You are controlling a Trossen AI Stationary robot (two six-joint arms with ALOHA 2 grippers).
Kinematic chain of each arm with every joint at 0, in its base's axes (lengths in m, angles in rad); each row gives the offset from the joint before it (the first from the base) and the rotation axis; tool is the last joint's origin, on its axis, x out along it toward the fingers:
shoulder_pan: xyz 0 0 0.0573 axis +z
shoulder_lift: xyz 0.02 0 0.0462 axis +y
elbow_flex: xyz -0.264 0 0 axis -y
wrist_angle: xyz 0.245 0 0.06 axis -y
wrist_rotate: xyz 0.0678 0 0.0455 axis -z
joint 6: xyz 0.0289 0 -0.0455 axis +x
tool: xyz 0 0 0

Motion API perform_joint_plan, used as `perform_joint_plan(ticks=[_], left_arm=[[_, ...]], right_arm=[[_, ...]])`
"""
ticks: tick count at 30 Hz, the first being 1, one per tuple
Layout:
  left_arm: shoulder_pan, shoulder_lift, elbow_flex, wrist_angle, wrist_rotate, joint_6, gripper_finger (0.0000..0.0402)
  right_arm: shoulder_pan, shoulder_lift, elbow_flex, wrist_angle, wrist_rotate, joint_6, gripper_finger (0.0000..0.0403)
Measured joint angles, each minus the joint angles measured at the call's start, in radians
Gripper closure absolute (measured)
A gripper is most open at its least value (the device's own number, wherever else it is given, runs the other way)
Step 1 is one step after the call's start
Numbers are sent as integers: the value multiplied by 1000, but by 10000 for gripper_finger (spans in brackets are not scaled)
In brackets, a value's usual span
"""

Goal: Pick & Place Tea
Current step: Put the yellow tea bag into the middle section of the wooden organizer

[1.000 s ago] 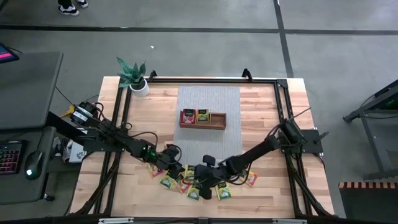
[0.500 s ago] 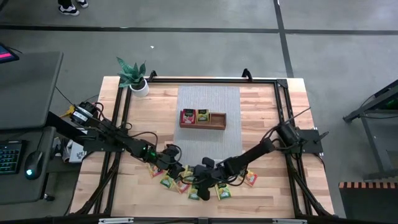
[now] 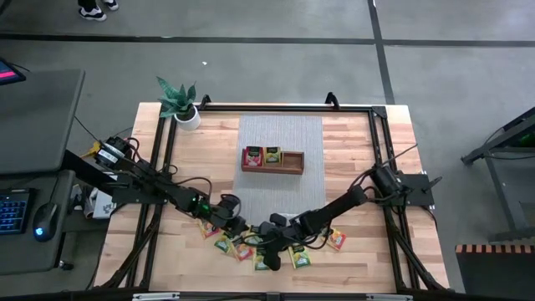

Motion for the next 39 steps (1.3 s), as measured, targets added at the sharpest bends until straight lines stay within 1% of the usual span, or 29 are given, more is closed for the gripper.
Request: perform_joint_plan(ticks=[3, 7, 14, 19, 21, 26, 31, 34, 39], left_arm=[[0, 0, 0, 2, -1, -51, 223], [0, 0, 0, 1, -3, -69, 223], [1, 0, 0, -50, 2, -148, 223], [9, 19, 0, -38, 6, -163, 223], [14, 32, 0, -15, 22, -167, 223], [39, 91, 26, 50, 67, -159, 223], [68, 130, 77, 40, 136, -123, 223], [82, 138, 96, 32, 150, -81, 223], [92, 138, 101, 19, 158, -71, 223]], right_arm=[[-1, 1, 0, 21, 5, 0, 403], [-1, 1, 0, 31, 10, 0, 403], [-1, 2, -1, 32, 18, 0, 403], [-1, 2, -2, 38, 30, -2, 403], [-1, 2, -2, 43, 34, -4, 403], [-3, 3, -2, 50, 37, -8, 403], [-7, 3, -2, 56, 29, -8, 403], [-8, 3, -2, 58, 29, -12, 403], [-7, 3, -2, 58, 20, -12, 403]])
